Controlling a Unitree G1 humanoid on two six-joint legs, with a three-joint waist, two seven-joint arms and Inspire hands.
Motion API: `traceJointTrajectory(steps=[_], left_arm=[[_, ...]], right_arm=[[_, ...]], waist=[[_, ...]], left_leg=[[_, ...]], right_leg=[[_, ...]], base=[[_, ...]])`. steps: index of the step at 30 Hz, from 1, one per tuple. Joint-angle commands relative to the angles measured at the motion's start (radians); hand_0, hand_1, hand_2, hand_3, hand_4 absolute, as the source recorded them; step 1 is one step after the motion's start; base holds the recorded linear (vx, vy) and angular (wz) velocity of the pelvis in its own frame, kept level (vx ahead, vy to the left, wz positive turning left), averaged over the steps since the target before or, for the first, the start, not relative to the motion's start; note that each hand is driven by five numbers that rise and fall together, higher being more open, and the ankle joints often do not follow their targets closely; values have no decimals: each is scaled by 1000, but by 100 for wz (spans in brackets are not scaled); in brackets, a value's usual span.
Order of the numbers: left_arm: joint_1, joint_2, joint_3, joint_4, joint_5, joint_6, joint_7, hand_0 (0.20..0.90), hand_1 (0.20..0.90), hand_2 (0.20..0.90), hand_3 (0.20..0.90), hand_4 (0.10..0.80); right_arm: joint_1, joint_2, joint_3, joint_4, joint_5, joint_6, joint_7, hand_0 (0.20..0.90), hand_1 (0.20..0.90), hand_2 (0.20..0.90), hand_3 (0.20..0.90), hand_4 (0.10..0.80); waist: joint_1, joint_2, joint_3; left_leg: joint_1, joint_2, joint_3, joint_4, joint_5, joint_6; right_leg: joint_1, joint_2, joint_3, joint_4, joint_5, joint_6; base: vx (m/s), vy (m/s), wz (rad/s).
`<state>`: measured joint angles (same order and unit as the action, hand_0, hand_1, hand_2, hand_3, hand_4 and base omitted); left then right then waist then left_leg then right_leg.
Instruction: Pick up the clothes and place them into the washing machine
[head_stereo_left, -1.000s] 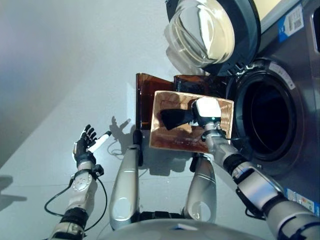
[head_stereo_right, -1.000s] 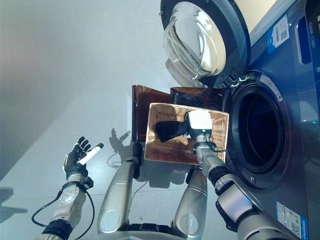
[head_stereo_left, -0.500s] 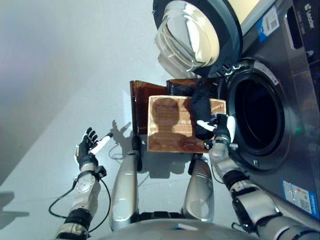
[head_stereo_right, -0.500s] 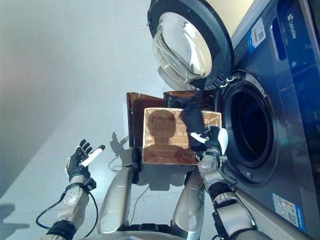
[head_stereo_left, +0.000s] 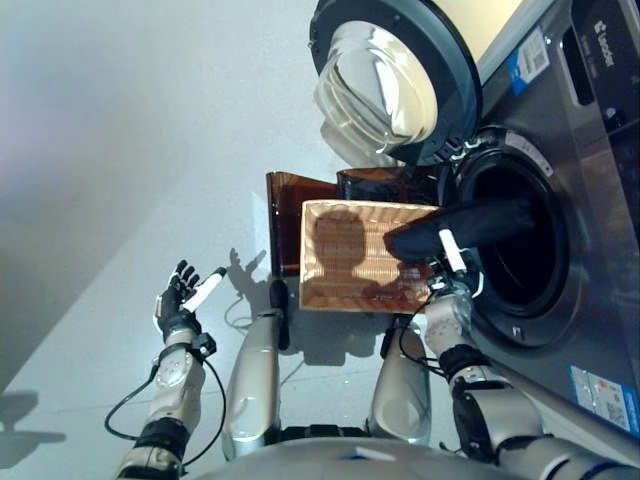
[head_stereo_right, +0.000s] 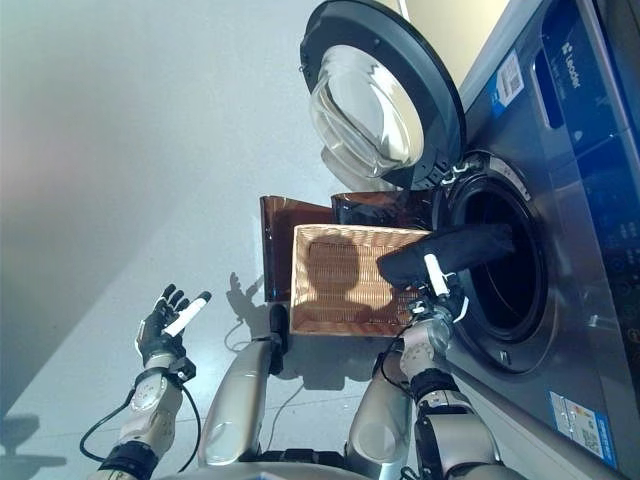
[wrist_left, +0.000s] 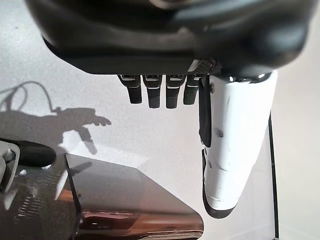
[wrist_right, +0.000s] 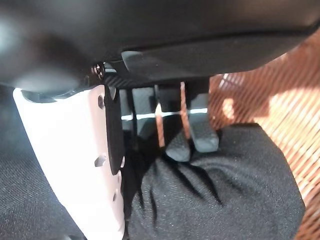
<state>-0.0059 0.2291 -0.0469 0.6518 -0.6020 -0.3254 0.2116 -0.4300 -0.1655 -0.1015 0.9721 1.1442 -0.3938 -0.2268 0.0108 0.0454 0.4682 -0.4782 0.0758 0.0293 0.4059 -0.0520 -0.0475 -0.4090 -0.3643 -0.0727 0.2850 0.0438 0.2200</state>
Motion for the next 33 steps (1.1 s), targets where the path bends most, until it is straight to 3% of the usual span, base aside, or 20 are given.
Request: traceJointTrajectory(steps=[1, 9, 15, 24, 33], left_arm=[[48, 45, 8, -20, -10, -42, -15, 900, 900, 900, 900, 800], [60, 46, -3, -31, -31, -40, -17, 900, 900, 900, 900, 800], [79, 66, -9, -74, -23, -42, -19, 900, 900, 900, 900, 800], [109, 89, -3, -110, -13, -29, -36, 900, 900, 900, 900, 800], [130, 109, 6, -153, -11, -27, -31, 900, 900, 900, 900, 800]], right_arm=[[-10, -3, -81, -22, 133, -117, 97, 200, 200, 200, 200, 300], [-25, -9, -170, -18, 216, -187, 69, 200, 200, 200, 200, 300], [-55, -66, -180, 22, 163, -172, 15, 200, 200, 200, 200, 300], [-91, -130, -179, 39, 119, -147, -4, 200, 200, 200, 200, 300], [-135, -194, -225, 88, 146, -159, -26, 200, 200, 200, 200, 300]], waist=[[2, -13, -110], [-1, -5, -102], [4, 11, -66], [8, 16, -40], [11, 16, -36]], left_leg=[[-29, 68, -58, -86, 96, -116], [-54, 69, -69, -42, 80, -117], [-85, 76, -86, 76, 27, -117], [-135, 95, -102, 211, -29, -115], [-193, 91, -119, 304, -70, -107]], right_leg=[[-9, -57, 25, -33, 78, 16], [-36, -52, 43, 19, 46, 11], [-74, -39, 71, 165, -37, -7], [-147, -26, 106, 322, -105, -27], [-226, -15, 138, 444, -165, -45]], base=[[0, 0, 0], [0, 0, 0], [-11, -5, 1], [-9, -5, 2], [-9, -2, -1]])
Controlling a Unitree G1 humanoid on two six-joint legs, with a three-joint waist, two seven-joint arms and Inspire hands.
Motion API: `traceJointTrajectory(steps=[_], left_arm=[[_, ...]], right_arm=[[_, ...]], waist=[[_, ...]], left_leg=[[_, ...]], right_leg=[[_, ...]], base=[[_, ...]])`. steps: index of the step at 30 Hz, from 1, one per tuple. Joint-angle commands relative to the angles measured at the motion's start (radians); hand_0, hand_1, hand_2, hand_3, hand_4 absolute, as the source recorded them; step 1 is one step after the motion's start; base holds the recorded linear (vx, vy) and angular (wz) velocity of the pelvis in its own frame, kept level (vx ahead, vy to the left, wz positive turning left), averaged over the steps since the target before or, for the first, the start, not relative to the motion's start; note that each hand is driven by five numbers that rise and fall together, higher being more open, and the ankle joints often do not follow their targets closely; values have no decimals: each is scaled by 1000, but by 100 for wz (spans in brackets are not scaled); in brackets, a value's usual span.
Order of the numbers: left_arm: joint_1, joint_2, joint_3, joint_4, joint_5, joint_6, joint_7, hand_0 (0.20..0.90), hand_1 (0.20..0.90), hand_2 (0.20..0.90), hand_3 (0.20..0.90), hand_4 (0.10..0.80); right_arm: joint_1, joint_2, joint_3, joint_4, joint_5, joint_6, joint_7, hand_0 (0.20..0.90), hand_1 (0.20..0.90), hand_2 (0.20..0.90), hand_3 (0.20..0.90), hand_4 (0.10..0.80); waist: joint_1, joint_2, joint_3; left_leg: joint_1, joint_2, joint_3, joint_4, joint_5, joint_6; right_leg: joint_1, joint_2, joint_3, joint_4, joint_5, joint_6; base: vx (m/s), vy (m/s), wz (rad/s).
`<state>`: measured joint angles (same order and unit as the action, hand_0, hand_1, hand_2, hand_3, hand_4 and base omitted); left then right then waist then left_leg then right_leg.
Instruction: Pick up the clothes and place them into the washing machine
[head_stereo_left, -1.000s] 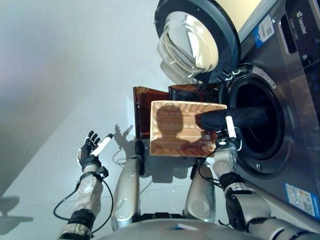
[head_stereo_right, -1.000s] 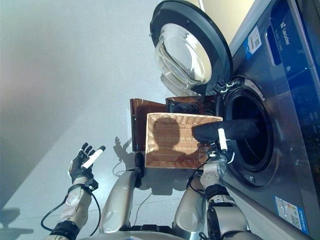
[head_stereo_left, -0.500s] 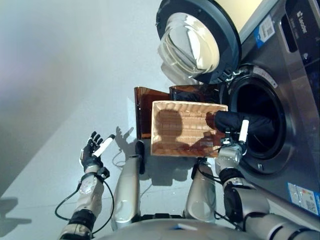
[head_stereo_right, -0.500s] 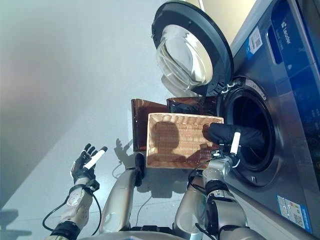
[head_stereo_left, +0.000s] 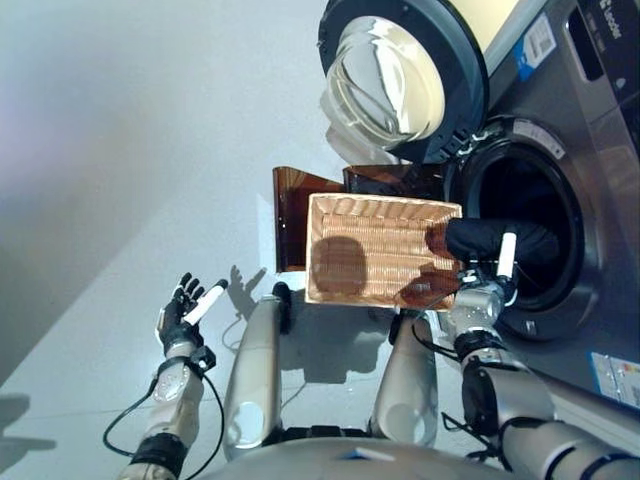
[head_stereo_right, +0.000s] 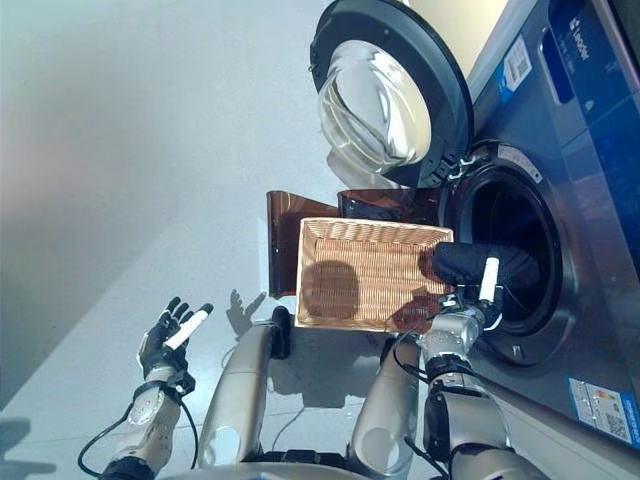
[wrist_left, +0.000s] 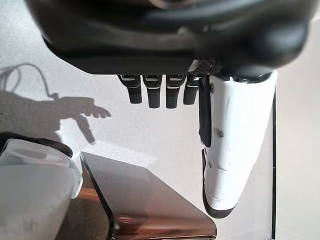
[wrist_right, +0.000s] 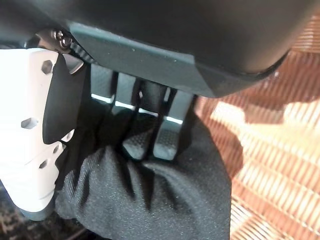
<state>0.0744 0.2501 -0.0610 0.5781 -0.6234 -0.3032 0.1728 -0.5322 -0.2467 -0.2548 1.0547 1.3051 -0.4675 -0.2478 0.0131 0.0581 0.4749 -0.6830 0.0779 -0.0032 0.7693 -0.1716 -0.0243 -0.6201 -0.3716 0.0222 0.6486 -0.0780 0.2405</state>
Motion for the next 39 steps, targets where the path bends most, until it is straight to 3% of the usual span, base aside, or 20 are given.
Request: traceJointTrajectory(steps=[1, 16, 32, 39], left_arm=[[52, 87, 21, -75, 11, -48, 9, 900, 900, 900, 900, 800], [83, 105, 5, -81, -4, -44, 4, 900, 900, 900, 900, 800], [80, 136, 5, -42, 14, -37, -3, 900, 900, 900, 900, 800], [73, 135, -3, -31, 11, -43, -13, 900, 900, 900, 900, 800]], right_arm=[[-38, -117, -73, 7, -15, -87, -9, 200, 200, 200, 200, 300], [-152, -224, -107, 64, 4, -109, -71, 200, 200, 200, 200, 300], [-232, -370, -150, 194, 19, -86, -114, 200, 200, 200, 200, 300], [-246, -378, -78, 200, -55, -36, -103, 200, 200, 200, 200, 300]], waist=[[9, 3, -43], [22, 12, -64], [33, 23, -107], [37, 17, -113]], left_leg=[[8, 88, -88, -51, 46, -128], [-97, 77, -97, 54, 7, -117], [-109, 74, -87, 70, -7, -115], [-102, 74, -84, 56, 3, -112]], right_leg=[[-19, -7, 44, 89, -46, -67], [-146, 6, 69, 217, -94, -75], [-168, 2, 83, 228, -99, -68], [-163, -1, 81, 209, -85, -65]], base=[[0, 0, 0], [-10, -1, 1], [1, 5, 2], [1, 1, 1]])
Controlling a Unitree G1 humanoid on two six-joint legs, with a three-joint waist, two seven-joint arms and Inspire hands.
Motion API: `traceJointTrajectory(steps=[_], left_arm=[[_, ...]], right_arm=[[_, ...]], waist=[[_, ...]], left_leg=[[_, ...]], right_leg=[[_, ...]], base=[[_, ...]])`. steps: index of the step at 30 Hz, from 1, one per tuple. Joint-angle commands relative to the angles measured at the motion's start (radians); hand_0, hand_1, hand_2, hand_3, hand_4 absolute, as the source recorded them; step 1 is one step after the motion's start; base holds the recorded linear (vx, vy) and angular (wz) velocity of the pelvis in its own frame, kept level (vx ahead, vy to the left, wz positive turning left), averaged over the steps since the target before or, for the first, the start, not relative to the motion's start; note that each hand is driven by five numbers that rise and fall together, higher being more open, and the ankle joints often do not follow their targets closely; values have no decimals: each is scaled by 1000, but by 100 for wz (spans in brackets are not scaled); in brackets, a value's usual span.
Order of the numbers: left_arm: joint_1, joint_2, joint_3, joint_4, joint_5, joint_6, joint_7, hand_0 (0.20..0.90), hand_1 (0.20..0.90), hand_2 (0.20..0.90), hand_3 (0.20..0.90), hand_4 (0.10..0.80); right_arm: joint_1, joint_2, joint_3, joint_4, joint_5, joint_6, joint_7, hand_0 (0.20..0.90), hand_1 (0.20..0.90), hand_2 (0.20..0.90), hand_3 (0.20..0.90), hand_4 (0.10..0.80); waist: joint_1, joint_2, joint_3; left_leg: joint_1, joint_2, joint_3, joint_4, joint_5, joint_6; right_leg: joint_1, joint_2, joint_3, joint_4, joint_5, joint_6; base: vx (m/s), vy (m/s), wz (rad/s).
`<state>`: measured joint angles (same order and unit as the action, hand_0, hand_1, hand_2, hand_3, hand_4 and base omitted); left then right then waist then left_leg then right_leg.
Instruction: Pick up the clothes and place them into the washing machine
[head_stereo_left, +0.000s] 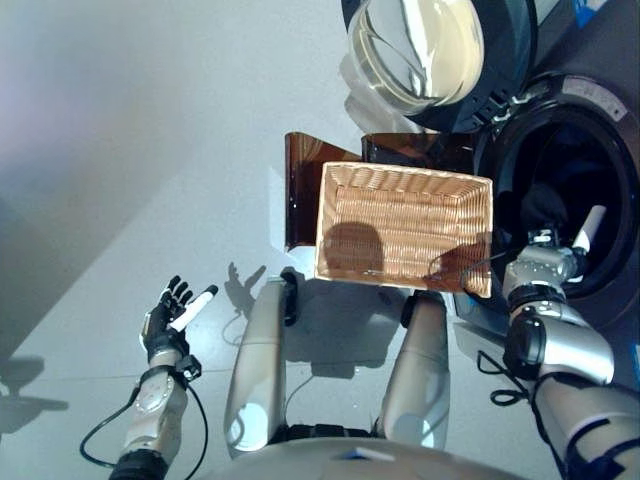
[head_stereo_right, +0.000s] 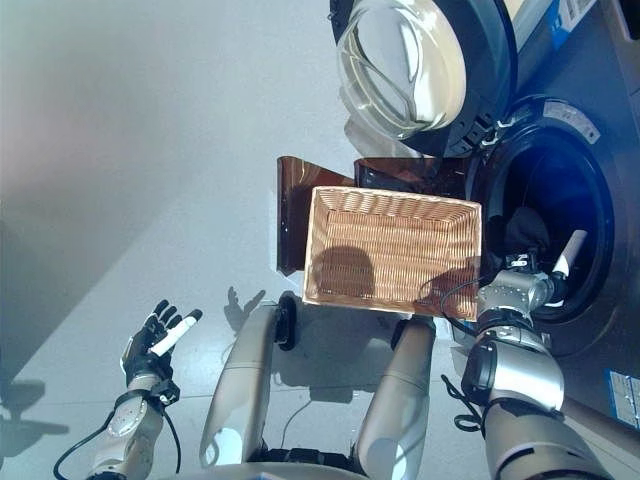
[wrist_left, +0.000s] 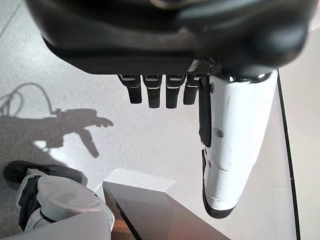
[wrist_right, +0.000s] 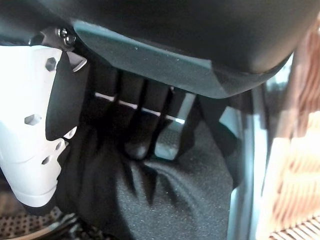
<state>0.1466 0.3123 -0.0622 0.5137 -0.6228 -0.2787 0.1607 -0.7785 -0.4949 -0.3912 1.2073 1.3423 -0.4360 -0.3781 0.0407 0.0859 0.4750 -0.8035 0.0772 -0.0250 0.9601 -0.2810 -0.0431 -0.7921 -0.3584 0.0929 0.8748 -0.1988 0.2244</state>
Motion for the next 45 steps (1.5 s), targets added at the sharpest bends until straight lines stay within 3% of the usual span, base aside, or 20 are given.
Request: traceJointTrajectory(steps=[1, 10, 20, 31, 37, 40, 41, 45], left_arm=[[1, 73, -1, 33, 11, -68, -1, 900, 900, 900, 900, 800], [-9, 87, 0, 54, 16, -73, 15, 900, 900, 900, 900, 800], [-2, 104, 0, 32, 23, -71, 23, 900, 900, 900, 900, 800], [34, 108, 6, -9, 9, -69, 10, 900, 900, 900, 900, 800], [38, 107, 0, -52, 2, -78, 10, 900, 900, 900, 900, 800], [36, 105, -1, -63, -6, -78, 11, 900, 900, 900, 900, 800], [36, 105, -1, -64, -8, -79, 9, 900, 900, 900, 900, 800], [42, 108, -6, -77, -6, -79, -3, 900, 900, 900, 900, 800]], right_arm=[[0, -130, 58, 48, -92, -67, 27, 200, 200, 200, 200, 300], [-66, -102, 40, 36, -59, -125, -4, 200, 200, 200, 200, 300], [-109, -182, -17, 111, -43, -145, -107, 200, 200, 200, 200, 300], [-123, -254, -27, 121, -35, -135, -144, 200, 200, 200, 200, 300], [-101, -262, -18, 131, -76, -114, -165, 200, 200, 200, 200, 300], [-97, -248, 9, 145, -101, -89, -148, 200, 200, 200, 200, 300], [-96, -247, 21, 150, -113, -75, -138, 200, 200, 200, 200, 300], [-110, -254, 58, 166, -143, -50, -119, 200, 200, 200, 200, 300]], waist=[[9, -11, -112], [23, -7, -129], [26, 8, -149], [29, 24, -149], [22, 31, -138], [21, 24, -142], [21, 22, -138], [24, 19, -142]], left_leg=[[20, 75, -61, -137, 113, -93], [29, 66, -47, -176, 126, -93], [12, 62, -40, -182, 131, -90], [-2, 58, -29, -212, 147, -89], [-35, 53, -39, -140, 123, -84], [-40, 59, -39, -81, 70, -84], [-49, 60, -40, -82, 86, -82], [-45, 68, -31, -63, 52, -86]], right_leg=[[10, -15, 10, -18, 37, -49], [29, -26, 9, -65, 61, -47], [12, -33, 12, -68, 66, -44], [-10, -36, 22, -93, 84, -36], [-41, -31, 37, -33, 54, -36], [-47, -28, 41, 22, 8, -38], [-55, -26, 43, 17, 25, -39], [-57, -29, 42, 41, -6, -40]], base=[[0, 0, 0], [0, 0, 0], [0, 0, 0], [0, 0, 0], [15, -2, 1], [31, -6, 2], [0, 0, 0], [32, -12, -5]])
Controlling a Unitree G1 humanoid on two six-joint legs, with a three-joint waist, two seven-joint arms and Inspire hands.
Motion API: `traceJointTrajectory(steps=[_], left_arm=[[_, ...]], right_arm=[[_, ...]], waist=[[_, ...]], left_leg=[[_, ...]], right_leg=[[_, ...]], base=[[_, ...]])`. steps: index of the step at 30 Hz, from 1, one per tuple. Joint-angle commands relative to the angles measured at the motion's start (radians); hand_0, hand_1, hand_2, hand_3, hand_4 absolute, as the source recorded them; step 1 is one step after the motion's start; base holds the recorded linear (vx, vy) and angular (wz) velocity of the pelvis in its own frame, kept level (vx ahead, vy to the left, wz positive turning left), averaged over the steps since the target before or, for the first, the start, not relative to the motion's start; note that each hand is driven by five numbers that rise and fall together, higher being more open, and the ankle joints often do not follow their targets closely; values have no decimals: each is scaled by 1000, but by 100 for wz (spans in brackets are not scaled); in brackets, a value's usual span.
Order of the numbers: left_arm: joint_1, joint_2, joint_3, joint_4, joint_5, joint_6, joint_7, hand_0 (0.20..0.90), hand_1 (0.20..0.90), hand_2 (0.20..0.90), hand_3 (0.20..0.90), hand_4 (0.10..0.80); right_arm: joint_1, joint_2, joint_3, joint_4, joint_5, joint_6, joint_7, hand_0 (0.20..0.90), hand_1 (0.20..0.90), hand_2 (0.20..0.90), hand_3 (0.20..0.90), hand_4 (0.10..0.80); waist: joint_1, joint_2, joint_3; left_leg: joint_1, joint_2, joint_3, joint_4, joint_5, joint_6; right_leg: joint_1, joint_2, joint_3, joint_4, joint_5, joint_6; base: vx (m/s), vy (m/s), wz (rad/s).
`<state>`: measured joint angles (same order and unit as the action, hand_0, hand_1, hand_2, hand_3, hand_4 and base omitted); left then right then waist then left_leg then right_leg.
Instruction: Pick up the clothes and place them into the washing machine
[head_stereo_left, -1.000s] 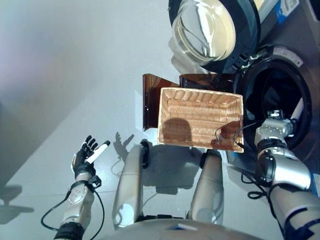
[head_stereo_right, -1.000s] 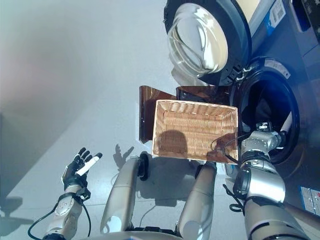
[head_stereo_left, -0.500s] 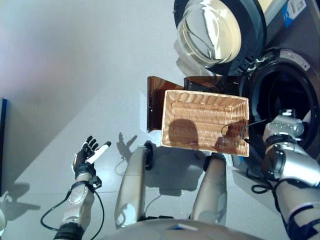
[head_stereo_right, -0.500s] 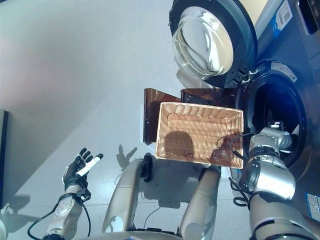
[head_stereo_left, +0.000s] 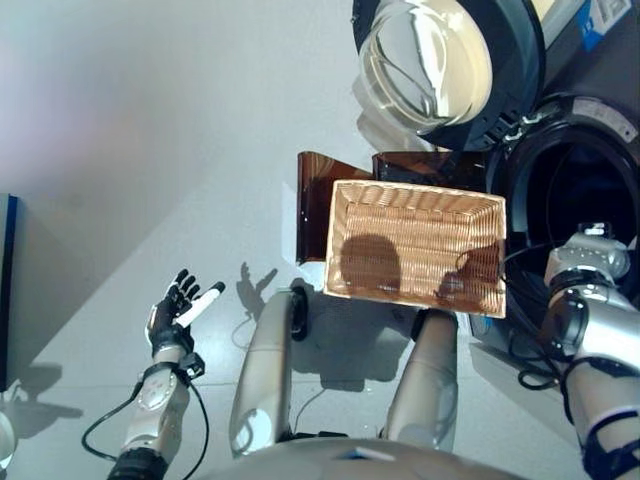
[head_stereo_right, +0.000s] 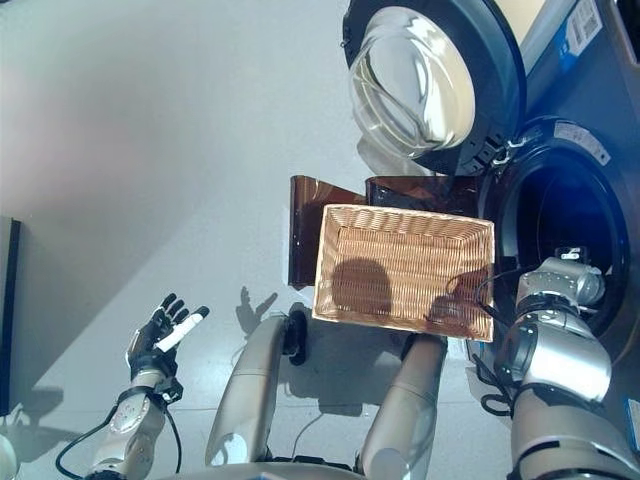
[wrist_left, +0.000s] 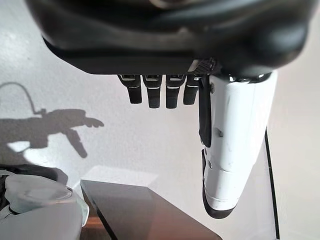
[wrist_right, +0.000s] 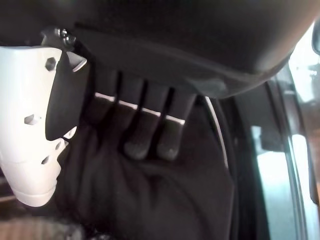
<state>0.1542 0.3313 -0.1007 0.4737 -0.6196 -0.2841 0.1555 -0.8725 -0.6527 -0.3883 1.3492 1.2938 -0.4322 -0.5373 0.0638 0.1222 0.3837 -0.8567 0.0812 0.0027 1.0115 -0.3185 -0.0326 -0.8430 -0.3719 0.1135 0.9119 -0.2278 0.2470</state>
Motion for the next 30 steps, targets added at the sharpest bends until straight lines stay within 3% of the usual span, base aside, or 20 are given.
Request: traceJointTrajectory(steps=[1, 8, 9, 10, 12, 13, 21, 30], left_arm=[[44, 96, 31, -45, -6, -75, -2, 900, 900, 900, 900, 800], [50, 97, 43, -48, -10, -75, 4, 900, 900, 900, 900, 800], [49, 99, 42, -46, -10, -74, 5, 900, 900, 900, 900, 800], [48, 99, 42, -46, -9, -74, 7, 900, 900, 900, 900, 800], [47, 100, 41, -46, -10, -74, 9, 900, 900, 900, 900, 800], [44, 99, 40, -46, -9, -73, 10, 900, 900, 900, 900, 800], [42, 101, 46, -44, -17, -72, 13, 900, 900, 900, 900, 800], [20, 93, 56, -21, -31, -78, -5, 900, 900, 900, 900, 800]], right_arm=[[-23, -106, 57, 27, -92, -61, 38, 200, 200, 200, 200, 300], [-14, -110, 22, 35, -72, -79, 17, 200, 200, 200, 200, 300], [-11, -109, 22, 38, -74, -78, 15, 384, 384, 384, 384, 431], [-10, -107, 20, 43, -72, -80, 8, 900, 900, 900, 900, 800], [-8, -105, 17, 42, -69, -80, 7, 900, 900, 900, 900, 800], [-10, -100, 18, 42, -67, -77, 6, 900, 900, 900, 900, 800], [-18, -88, 29, 38, -59, -84, 17, 900, 900, 900, 900, 800], [19, -26, 97, 0, -118, -20, 97, 900, 900, 900, 900, 800]], waist=[[3, -15, -43], [6, -14, -47], [6, -15, -48], [5, -16, -48], [3, -17, -44], [4, -19, -52], [3, -29, -55], [1, -49, -54]], left_leg=[[-2, 60, -60, -118, 113, -95], [-6, 55, -64, -85, 76, -96], [-6, 56, -63, -83, 74, -95], [-6, 56, -63, -81, 73, -95], [-14, 54, -62, -88, 95, -94], [-2, 58, -63, -88, 72, -95], [15, 59, -62, -104, 74, -92], [89, 65, -60, -238, 152, -97]], right_leg=[[-17, -15, 23, -2, 44, -67], [-19, -13, 32, 31, 5, -70], [-20, -13, 32, 33, 3, -71], [-20, -13, 31, 33, 3, -71], [-26, -10, 33, 22, 26, -73], [-16, -11, 30, 23, 7, -69], [4, -11, 24, 5, 16, -66], [89, -16, -4, -123, 100, -64]], base=[[-85, 7, -1], [36, -9, 0], [44, -16, 3], [0, 0, 0], [-36, 4, 1], [21, 4, 3], [15, -1, 0], [-22, 5, -1]])
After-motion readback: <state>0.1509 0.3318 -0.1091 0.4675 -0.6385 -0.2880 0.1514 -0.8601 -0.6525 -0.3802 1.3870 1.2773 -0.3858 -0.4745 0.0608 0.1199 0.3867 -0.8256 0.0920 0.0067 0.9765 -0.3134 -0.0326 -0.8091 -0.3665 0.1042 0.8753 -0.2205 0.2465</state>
